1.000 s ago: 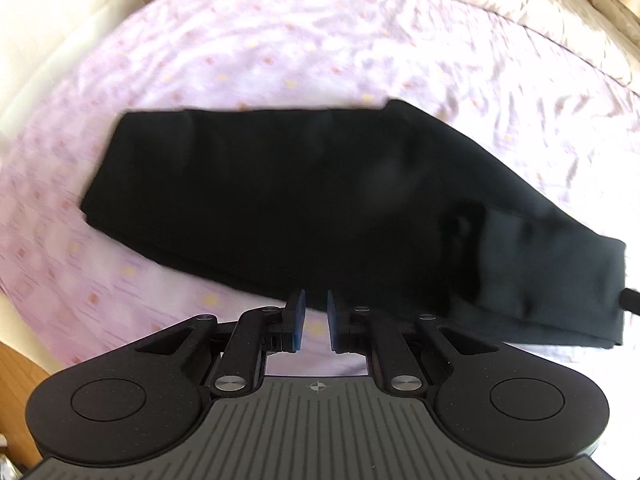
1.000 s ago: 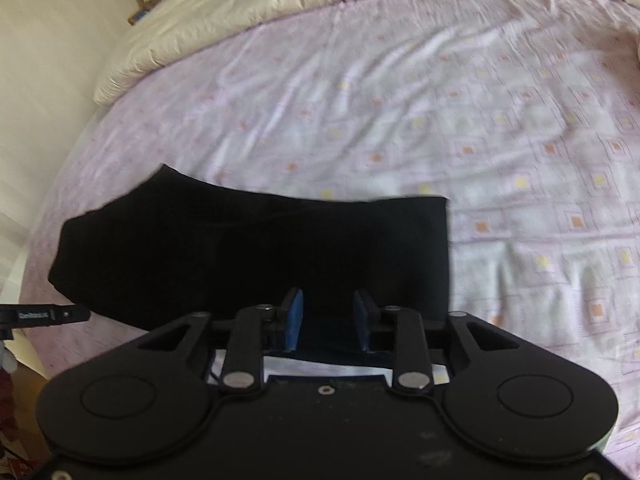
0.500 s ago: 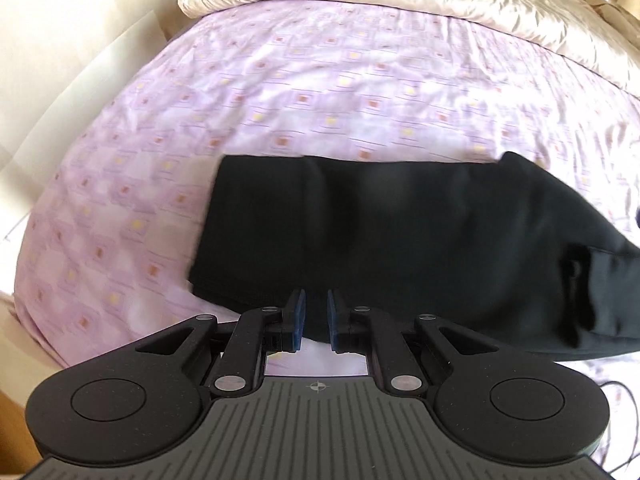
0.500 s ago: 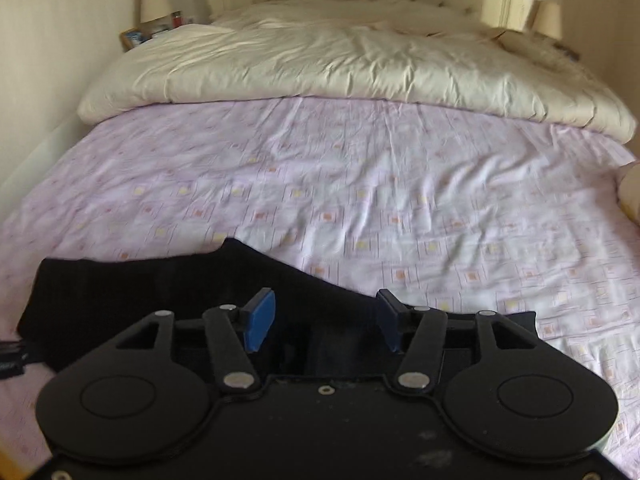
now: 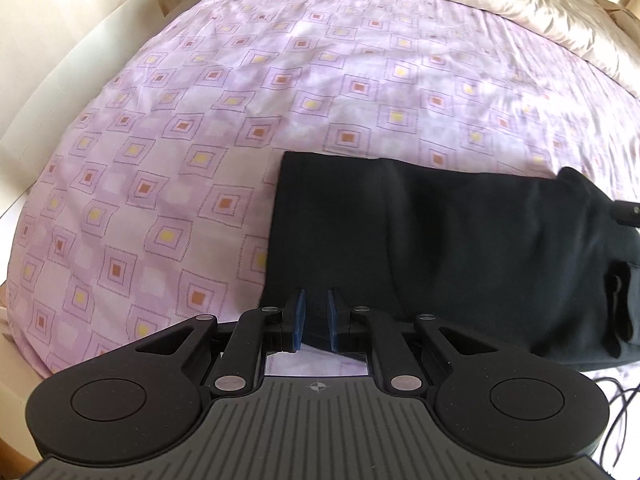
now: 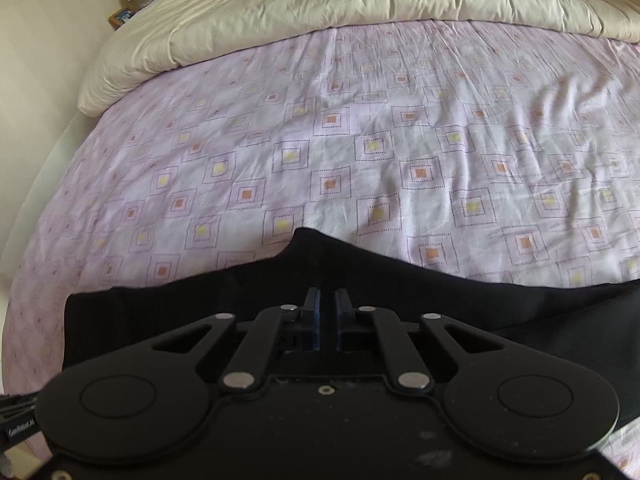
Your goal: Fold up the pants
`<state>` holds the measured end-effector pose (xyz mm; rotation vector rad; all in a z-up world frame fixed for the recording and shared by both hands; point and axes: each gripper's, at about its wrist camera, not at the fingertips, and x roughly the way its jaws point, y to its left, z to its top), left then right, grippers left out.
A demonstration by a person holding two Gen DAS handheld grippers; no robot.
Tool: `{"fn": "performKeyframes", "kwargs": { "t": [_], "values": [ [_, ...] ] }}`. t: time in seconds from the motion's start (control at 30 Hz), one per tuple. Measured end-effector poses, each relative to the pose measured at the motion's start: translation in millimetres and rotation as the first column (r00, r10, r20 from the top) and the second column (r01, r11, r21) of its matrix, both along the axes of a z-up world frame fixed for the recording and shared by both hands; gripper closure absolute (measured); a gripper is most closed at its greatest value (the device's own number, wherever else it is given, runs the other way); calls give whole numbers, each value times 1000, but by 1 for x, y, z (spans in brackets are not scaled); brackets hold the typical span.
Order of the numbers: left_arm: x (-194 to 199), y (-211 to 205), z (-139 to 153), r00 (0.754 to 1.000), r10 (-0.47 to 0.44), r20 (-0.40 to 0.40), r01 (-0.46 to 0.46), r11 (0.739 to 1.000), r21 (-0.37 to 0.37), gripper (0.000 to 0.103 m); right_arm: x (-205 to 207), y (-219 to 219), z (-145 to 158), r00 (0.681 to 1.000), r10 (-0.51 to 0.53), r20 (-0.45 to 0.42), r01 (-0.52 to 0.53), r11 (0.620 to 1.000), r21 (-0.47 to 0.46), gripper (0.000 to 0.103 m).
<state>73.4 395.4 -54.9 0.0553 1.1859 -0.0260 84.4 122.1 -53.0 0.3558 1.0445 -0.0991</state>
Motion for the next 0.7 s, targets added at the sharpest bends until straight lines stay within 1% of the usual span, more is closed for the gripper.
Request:
{"fn": "performKeyframes", "kwargs": {
  "t": [0.13, 0.23, 0.3, 0.37, 0.4, 0.43, 0.5, 0.57, 0.6, 0.67, 0.7],
  "values": [
    [6, 6, -3, 1000, 2, -3, -2, 1000, -8, 91, 26, -1, -11, 1000, -3, -6, 3, 1000, 19, 95],
    [12, 9, -7, 1000, -3, -12, 3, 1000, -15, 91, 41, 1, -23, 1000, 3, -31, -2, 1000, 26, 94],
    [15, 10, -8, 1000, -7, -12, 6, 1000, -24, 91, 51, 3, -32, 998, 9, -60, -7, 999, 35, 94],
    [19, 11, -11, 1000, -11, -18, 11, 999, -30, 91, 61, 5, -46, 994, 10, -113, -6, 1000, 30, 94],
    [21, 11, -13, 1000, -15, -23, 15, 999, -34, 91, 65, 6, -54, 989, 8, -150, -4, 1000, 28, 100],
    [23, 11, -15, 999, -19, -30, 18, 999, -36, 91, 67, 6, -60, 987, 2, -161, 3, 1000, 26, 100],
    [27, 10, -23, 998, -24, -52, 22, 999, -30, 91, 66, 6, -61, 989, -4, -148, 8, 1000, 24, 101],
    [29, 8, -32, 997, -33, -73, 32, 999, -14, 91, 65, 9, -61, 988, 12, -151, -11, 1000, 10, 101],
    [29, 6, -35, 997, -43, -71, 43, 999, -3, 91, 64, 11, -61, 989, 25, -148, -25, 1000, -1, 101],
    [29, 1, -39, 995, -76, -56, 78, 997, 23, 86, 66, 14, -62, 987, 41, -156, -45, 999, -18, 101],
    [28, -2, -40, 994, -101, -49, 102, 995, 19, 71, 68, 16, -62, 986, 45, -162, -49, 998, -24, 101]
  ]
}}
